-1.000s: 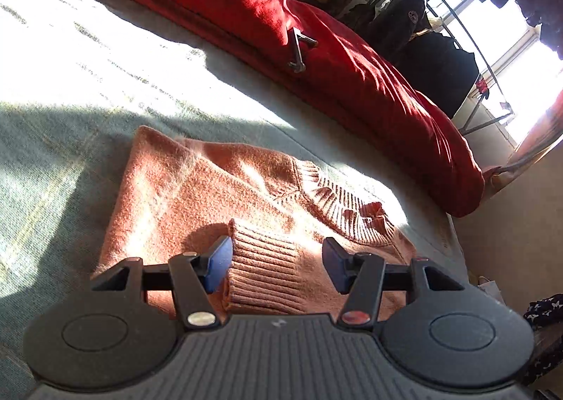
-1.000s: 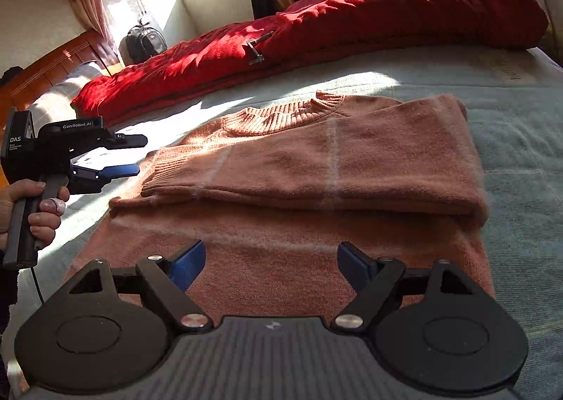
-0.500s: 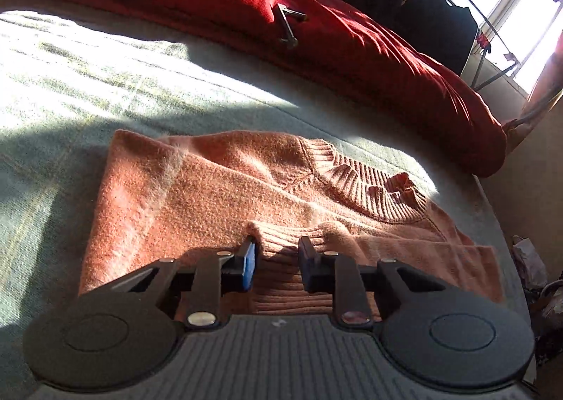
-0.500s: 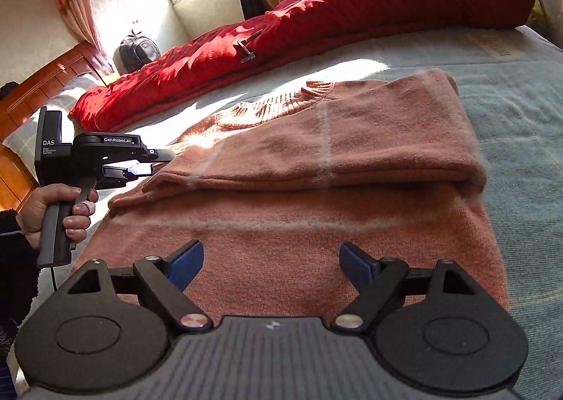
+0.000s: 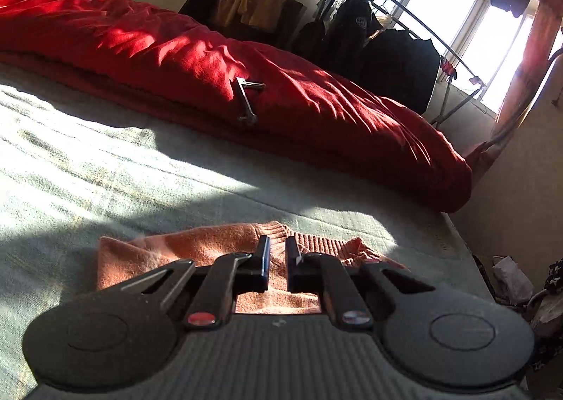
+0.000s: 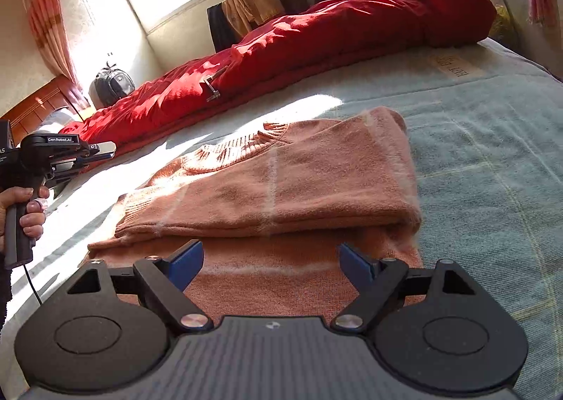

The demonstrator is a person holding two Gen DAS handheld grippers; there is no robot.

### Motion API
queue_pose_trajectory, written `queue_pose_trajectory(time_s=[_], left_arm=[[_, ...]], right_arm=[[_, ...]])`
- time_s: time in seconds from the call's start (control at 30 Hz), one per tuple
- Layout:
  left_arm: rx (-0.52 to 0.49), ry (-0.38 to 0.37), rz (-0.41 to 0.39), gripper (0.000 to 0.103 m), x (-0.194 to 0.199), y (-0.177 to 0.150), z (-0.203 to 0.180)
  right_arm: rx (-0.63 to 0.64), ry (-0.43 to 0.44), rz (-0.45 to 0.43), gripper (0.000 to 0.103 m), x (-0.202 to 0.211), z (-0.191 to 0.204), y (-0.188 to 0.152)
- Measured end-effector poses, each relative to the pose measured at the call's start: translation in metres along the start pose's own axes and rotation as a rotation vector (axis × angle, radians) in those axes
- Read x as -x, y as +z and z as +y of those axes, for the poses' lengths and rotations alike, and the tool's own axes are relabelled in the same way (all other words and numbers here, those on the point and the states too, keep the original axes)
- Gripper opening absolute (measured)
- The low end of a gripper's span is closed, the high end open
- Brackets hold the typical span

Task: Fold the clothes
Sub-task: 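Close the left gripper on the ribbed cuff of the folded sleeve, then straighten the cuff along the body and open the left gripper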

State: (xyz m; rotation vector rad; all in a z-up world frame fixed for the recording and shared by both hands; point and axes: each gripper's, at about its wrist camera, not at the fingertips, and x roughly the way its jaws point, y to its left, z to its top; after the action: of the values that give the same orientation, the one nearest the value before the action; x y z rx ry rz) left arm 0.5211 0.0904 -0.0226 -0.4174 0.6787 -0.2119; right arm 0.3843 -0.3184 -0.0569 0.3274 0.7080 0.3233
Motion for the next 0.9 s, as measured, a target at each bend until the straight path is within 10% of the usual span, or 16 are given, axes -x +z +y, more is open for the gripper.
queue_pose_trajectory(time_s=[0.2,0.47,0.53,0.6,0.9], left_arm=[[0.079,0.063,0.116,0.048,-0.019,-0.02,0.023],[0.145,0.037,0.241,0.059,-0.035,-0.049,0.032],[0.097,0.049,0.243,0.054,-0.039,-0.046,0.022],[0.038,0.066,0.241,0.022,-0.044,-0.043,0.011],[-0.093,-0.017,0.067,0.018,-0.007,-0.015,-0.023]], right_arm=[[0.005,0.002,0.005,0.088,-0.004,-0.002,0.0],[-0.012,-0.004,0.019,0.088,-0.011,-0.007,-0.002],[-0.014,0.002,0.024,0.088,-0.014,-0.006,-0.003],[-0.009,0.005,0.027,0.088,-0.016,-0.004,-0.005],[0.001,-0.009,-0.009,0.088,-0.009,-0.009,0.003]])
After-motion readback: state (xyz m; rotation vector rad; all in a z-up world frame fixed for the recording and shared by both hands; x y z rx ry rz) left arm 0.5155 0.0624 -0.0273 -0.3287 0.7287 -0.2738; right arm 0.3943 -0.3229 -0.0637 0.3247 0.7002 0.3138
